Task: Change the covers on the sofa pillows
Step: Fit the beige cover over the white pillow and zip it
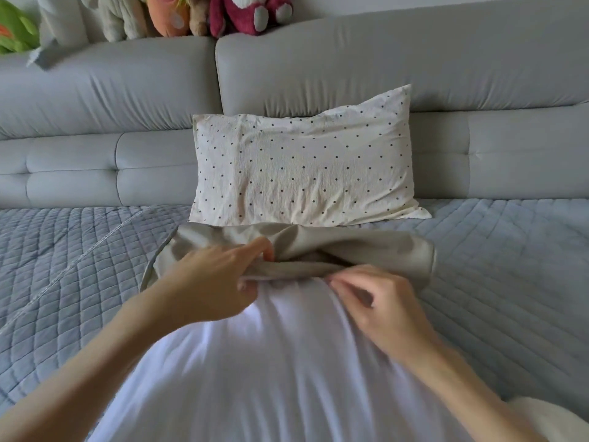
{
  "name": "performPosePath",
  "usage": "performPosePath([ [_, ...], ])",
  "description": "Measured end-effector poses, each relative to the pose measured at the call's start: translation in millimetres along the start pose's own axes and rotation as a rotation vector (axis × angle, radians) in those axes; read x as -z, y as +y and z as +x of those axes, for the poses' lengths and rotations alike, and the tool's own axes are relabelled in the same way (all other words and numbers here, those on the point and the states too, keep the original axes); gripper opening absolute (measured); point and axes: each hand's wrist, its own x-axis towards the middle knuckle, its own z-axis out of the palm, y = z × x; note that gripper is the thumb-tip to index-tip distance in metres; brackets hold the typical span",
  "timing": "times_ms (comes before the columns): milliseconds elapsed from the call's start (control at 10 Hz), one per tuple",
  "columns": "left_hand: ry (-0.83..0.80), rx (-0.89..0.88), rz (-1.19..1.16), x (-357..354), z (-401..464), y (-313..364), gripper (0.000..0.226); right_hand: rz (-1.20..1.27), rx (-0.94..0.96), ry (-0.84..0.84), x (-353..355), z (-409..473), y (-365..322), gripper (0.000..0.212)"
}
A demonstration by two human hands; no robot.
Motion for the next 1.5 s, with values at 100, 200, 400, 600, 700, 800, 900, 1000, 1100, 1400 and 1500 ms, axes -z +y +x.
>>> performPosePath([
  [100, 0.220, -0.142, 0.330, -4.5, 13.2, 16.1, 0.031, -0.047, -0.308, 0.142, 26.3, -10.0, 37.6, 0.020],
  [200, 0.289, -0.310, 0.389, -20.9, 33.4, 35.2, 0.029, -0.187, -0.578, -0.013, 22.7, -32.3, 49.9, 0.042],
  [400, 0.173, -0.444, 0.338, -37.2, 67.8, 73.3, 0.024, 0.709, -0.898, -0.354, 46.5, -56.6, 28.9, 0.057],
  [600, -0.148, -0.211, 0.045, -37.3, 90.3, 112.5, 0.014, 0.695, -0.635, -0.395, 18.9, -59.7, -1.9, 0.019],
  [700, -0.106, -0.247, -0.107, -36.4, 76.7, 139.7, 0.025, 0.438, -0.921, -0.390, 5.7, -43.5, 10.1, 0.014],
  [800, -0.116, -0.228, -0.055, -41.8, 46.8, 146.1, 0.025, -0.680, -1.108, -0.807, -35.1, -20.0, 34.9, 0.013],
  [900, 0.095, -0.230, 0.111, -41.1, 30.6, 106.1, 0.019, 0.184, -0.854, -0.432, -30.4, -9.8, 35.8, 0.034],
  [1000, 0.185, -0.227, 0.257, -28.8, 16.8, 65.1, 0.031, 0.283, -0.519, -0.511, 6.8, 15.2, 18.2, 0.038],
  [1100, 0.273, -0.102, 0.255, -21.2, -2.3, 32.0, 0.029, 0.091, -0.486, -0.571, 15.8, 8.9, 17.6, 0.041],
  [1400, 0.283, 0.392, -0.219, -38.6, -50.0, -37.2, 0.023, -0.115, 0.036, 0.109, -0.1, -21.1, -43.4, 0.044],
  [1500, 0.271, 0.395, -0.305, -45.5, -51.3, -48.6, 0.014, -0.133, 0.099, -0.246, -29.0, -9.7, -85.1, 0.065],
])
